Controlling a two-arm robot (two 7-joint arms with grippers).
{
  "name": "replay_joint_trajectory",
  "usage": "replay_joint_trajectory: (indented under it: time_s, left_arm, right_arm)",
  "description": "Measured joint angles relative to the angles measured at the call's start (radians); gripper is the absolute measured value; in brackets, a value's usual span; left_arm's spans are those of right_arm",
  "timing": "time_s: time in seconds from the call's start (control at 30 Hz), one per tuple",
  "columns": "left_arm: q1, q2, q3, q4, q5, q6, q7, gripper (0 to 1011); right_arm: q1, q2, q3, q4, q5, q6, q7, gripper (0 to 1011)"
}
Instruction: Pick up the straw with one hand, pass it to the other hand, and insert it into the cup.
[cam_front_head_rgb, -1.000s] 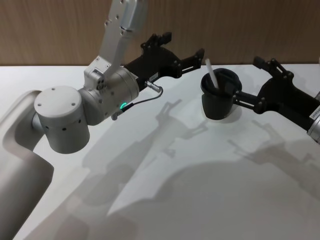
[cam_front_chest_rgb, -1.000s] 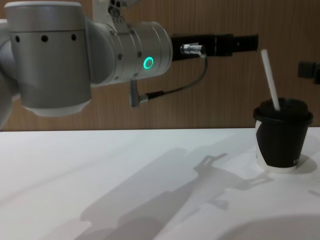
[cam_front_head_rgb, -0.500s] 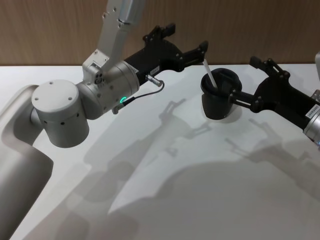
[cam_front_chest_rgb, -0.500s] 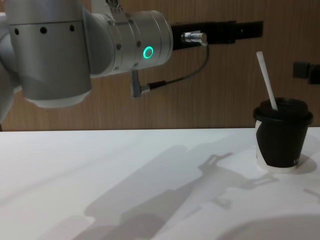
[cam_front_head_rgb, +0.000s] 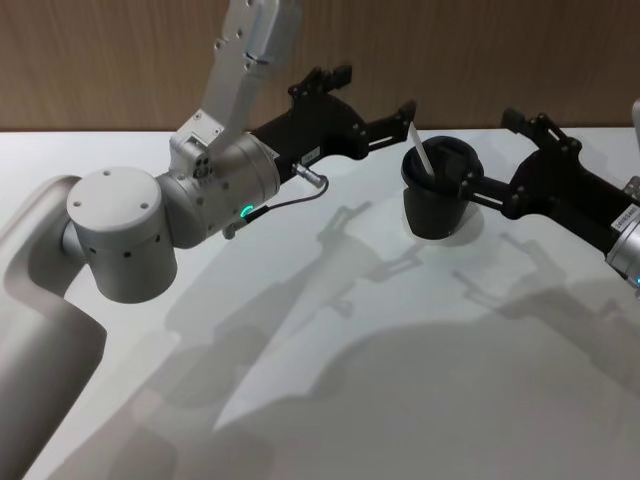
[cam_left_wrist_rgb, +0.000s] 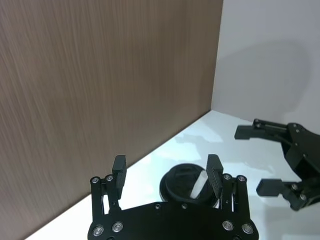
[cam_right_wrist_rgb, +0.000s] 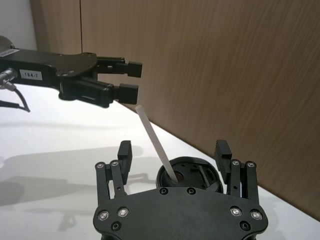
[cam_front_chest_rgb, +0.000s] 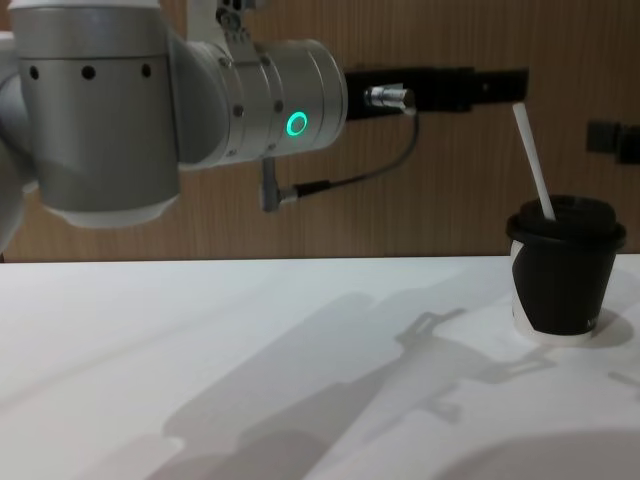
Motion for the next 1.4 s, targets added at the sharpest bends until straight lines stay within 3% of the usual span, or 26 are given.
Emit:
replay_joint_trajectory:
  time_s: [0.5, 1.4]
  left_arm:
    - [0.021, 0.009, 0.001, -0.004, 0.027, 0.039, 0.015, 1003]
    - [0.031, 0.012, -0.004, -0.003, 0.039, 0.055, 0.020, 1003]
  right_arm:
    - [0.019, 0.004, -0.012, 0.026, 0.015, -0.001, -0.006, 1001]
    - [0.033, 0.007, -0.020, 0.041, 0.022, -0.002, -0.011, 1001]
